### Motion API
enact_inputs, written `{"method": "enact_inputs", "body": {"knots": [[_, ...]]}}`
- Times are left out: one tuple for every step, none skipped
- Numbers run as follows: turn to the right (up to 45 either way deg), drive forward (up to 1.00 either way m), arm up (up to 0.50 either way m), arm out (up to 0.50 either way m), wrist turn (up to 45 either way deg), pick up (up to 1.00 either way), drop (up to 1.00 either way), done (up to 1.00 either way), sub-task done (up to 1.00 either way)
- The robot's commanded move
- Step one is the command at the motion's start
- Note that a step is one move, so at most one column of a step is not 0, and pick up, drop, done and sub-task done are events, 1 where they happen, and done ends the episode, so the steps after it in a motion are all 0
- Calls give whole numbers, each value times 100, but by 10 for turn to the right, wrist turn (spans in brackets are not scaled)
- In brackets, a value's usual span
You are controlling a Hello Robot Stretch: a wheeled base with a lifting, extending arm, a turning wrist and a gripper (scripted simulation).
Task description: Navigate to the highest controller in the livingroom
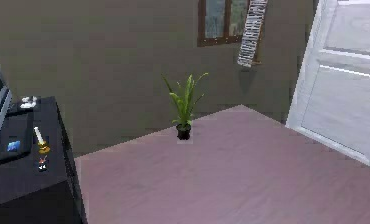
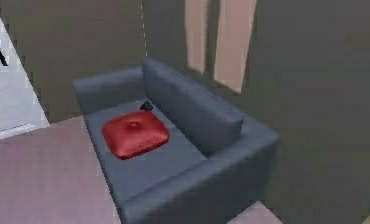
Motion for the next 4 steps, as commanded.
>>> {"method": "enact_inputs", "body": {"knots": [[0, 50, 0, 0, 0, 0, 0, 0, 0], [450, 0, 0, 0, 0, 0, 0, 0, 0], [150, 0, 0, 0, 0, 0, 0, 0, 0], [0, 100, 0, 0, 0, 0, 0, 0, 0]]}}
